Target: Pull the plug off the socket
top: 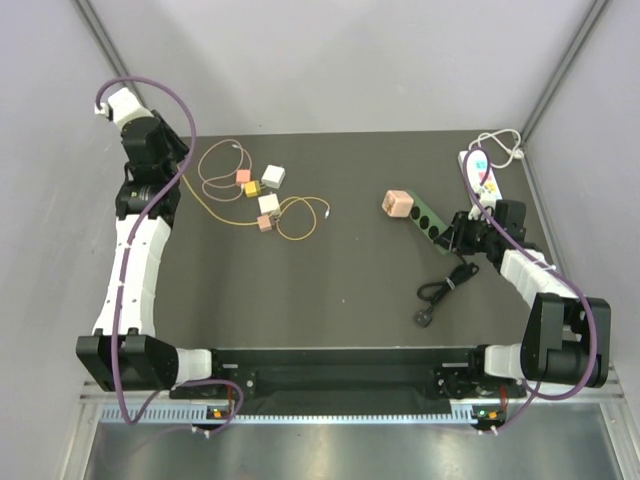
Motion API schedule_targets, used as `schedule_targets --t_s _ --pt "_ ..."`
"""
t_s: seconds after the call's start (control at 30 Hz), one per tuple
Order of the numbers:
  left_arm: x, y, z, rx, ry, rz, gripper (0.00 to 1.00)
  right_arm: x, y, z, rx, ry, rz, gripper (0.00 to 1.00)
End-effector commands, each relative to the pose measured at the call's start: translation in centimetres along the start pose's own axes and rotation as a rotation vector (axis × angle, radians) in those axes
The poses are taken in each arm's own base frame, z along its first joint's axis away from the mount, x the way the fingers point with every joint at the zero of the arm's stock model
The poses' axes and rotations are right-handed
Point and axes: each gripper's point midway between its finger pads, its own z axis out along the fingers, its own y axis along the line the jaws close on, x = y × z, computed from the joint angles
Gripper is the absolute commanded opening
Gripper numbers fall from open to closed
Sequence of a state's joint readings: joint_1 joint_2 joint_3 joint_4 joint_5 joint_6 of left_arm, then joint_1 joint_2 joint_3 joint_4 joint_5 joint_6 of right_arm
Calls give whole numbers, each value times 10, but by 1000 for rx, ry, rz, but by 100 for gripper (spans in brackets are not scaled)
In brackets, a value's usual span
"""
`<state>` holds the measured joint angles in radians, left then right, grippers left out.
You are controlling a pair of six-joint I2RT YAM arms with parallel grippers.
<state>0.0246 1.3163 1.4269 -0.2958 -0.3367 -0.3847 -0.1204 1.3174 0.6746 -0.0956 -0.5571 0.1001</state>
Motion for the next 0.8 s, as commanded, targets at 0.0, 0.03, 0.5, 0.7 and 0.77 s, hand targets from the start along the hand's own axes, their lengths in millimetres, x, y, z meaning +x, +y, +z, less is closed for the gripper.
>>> schedule_targets --t_s 0.0,0.03,0.5,0.7,0.77 --pt "-41 -11 -10 41 -111 -22 0 -44 14 -8 -62 -150 -103 0" --pt "-31 -19 -7 89 -73 -23 0 -44 13 -8 -60 -149 -101 0" --pt "203 -39 33 314 474 -194 0 -44 14 -8 -68 -144 -101 0" --pt "263 -42 53 340 628 -208 2 -42 14 -7 -78 -136 -101 0" --pt "272 -42 60 328 661 -209 6 -42 15 -7 -81 -135 -102 0"
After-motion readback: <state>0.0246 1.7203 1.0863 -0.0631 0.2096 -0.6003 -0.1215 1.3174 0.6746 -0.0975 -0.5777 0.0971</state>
